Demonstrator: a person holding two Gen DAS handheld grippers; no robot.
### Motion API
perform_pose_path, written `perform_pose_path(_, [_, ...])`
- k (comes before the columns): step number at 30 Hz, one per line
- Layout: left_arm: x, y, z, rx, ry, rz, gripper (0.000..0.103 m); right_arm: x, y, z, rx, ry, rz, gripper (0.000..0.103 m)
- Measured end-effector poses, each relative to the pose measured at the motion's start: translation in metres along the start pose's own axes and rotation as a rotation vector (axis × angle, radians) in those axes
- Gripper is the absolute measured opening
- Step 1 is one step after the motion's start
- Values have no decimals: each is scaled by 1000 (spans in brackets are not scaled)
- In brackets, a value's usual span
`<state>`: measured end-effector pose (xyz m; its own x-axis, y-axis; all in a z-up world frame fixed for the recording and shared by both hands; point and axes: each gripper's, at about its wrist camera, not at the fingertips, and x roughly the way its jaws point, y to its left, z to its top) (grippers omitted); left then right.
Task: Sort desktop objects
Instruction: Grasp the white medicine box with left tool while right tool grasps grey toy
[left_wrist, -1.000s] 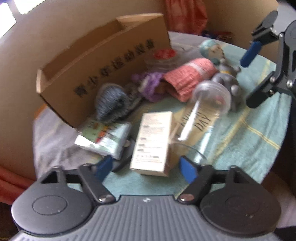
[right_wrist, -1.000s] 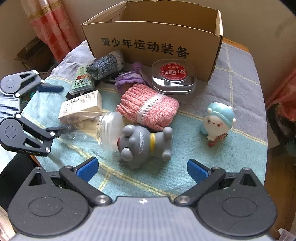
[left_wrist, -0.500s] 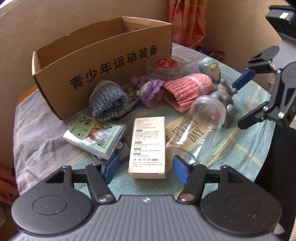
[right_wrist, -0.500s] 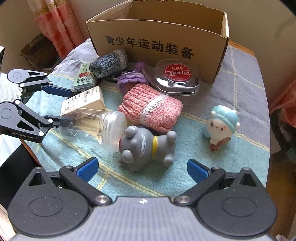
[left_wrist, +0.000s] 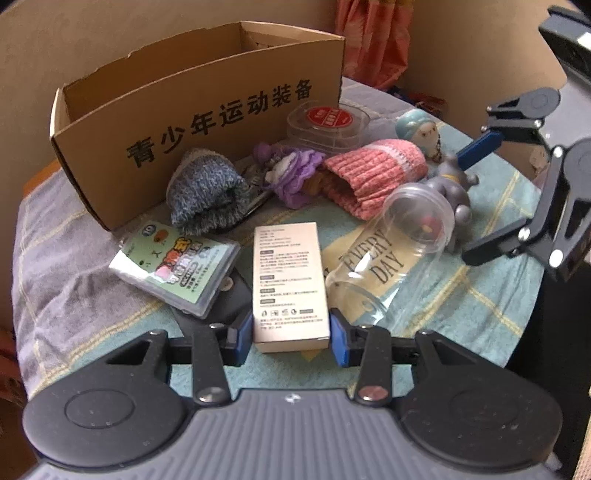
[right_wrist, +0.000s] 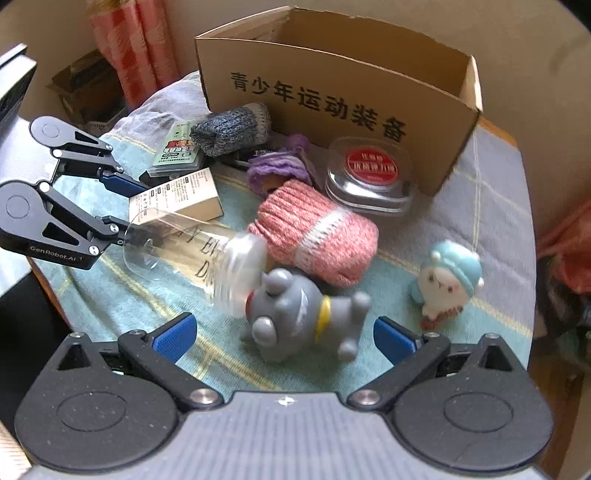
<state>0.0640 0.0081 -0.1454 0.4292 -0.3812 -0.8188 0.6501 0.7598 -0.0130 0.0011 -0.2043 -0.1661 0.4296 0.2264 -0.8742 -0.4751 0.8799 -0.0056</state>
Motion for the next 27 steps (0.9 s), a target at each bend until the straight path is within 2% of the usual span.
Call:
perform_pose_path(4, [-3, 2, -3, -7, 2, -1, 41, 6, 1, 1, -32, 12, -18, 103])
perform_pose_path(11, [-16, 3, -17, 1, 36, 18, 41, 8, -13, -3, -12, 26, -29, 101])
perform_pose_path(14, [-15, 1, -14, 16, 27, 27, 49, 8, -12, -1, -20, 20, -32, 97])
perform_pose_path(17, [-10, 0, -8, 15, 17, 20, 52, 10, -8, 0, -49, 16, -28, 89])
perform_pose_path(19, [-6, -1, -5, 18, 15, 23, 52, 12, -6, -1, -53, 26, -21, 83])
perform_pose_path(22, [-7, -2, -5, 16, 4, 28, 40, 10, -9, -4, -30, 18, -4, 80])
perform_pose_path(27, [-16, 1, -8, -13, 0, 42, 40, 5, -14, -8, -14, 31, -4, 79])
